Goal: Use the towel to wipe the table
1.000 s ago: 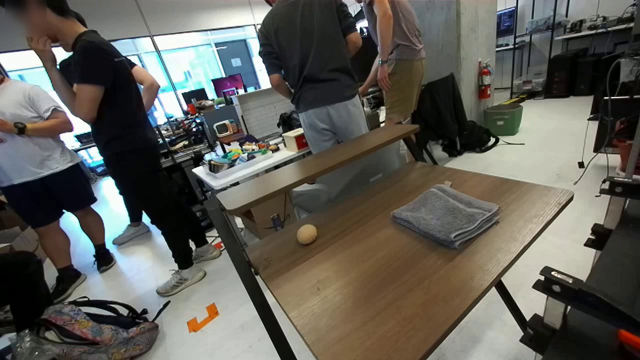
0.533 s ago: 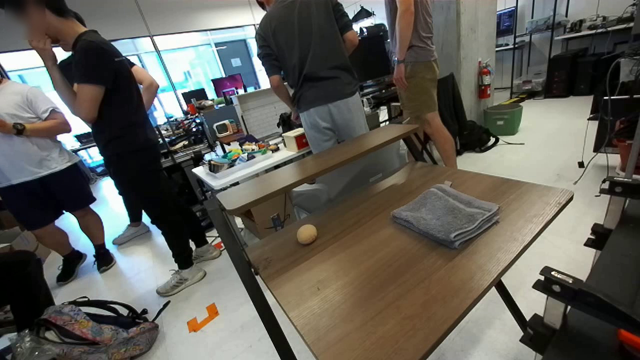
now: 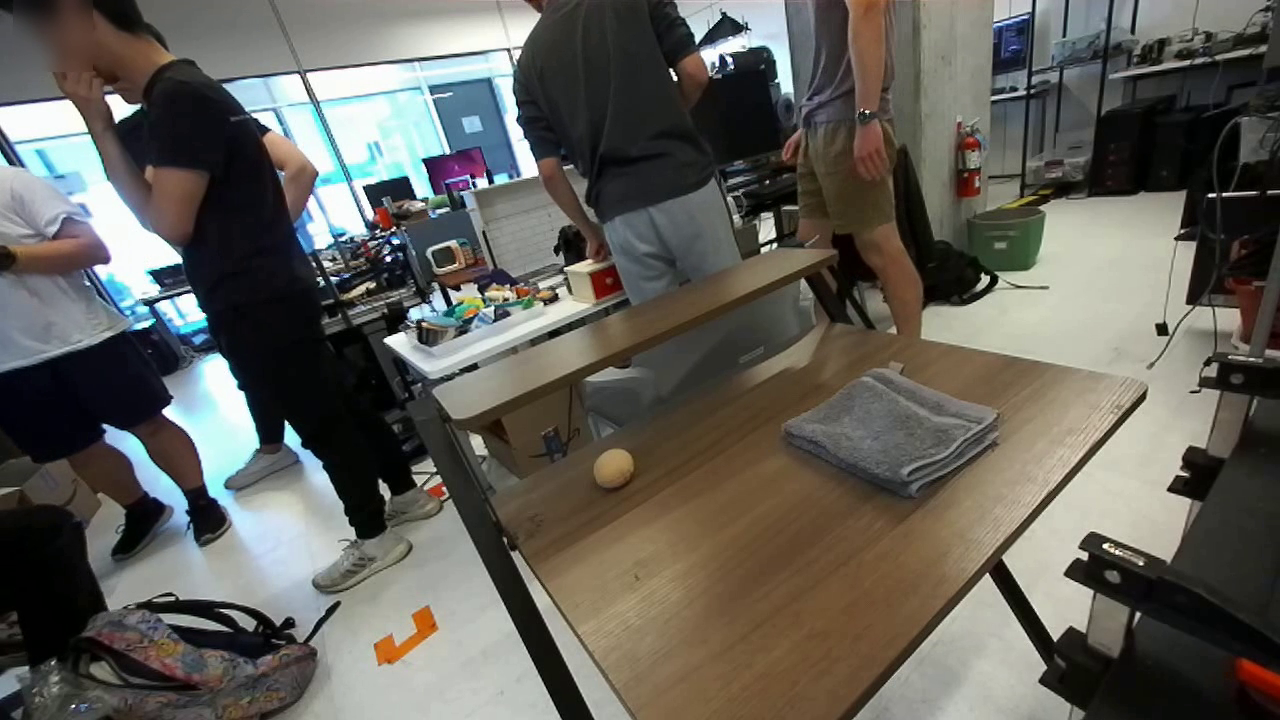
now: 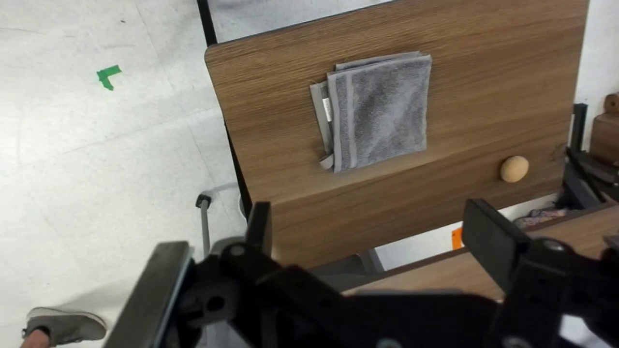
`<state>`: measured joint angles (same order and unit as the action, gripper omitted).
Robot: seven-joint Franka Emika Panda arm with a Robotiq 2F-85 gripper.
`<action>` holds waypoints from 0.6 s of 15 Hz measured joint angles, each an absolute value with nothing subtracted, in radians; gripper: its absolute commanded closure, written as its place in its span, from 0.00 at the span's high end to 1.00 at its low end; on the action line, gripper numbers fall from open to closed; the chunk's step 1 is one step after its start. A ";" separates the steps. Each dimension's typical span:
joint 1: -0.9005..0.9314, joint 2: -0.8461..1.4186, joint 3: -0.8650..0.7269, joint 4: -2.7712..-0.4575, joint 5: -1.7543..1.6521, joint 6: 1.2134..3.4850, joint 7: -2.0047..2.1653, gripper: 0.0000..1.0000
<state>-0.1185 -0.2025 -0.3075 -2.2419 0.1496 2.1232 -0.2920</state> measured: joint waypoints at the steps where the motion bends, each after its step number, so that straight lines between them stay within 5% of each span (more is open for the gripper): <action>1: -0.125 -0.172 -0.300 -2.242 0.122 2.128 -0.278 1.00; 9: -0.135 -0.147 -0.291 -2.239 0.082 2.137 -0.256 1.00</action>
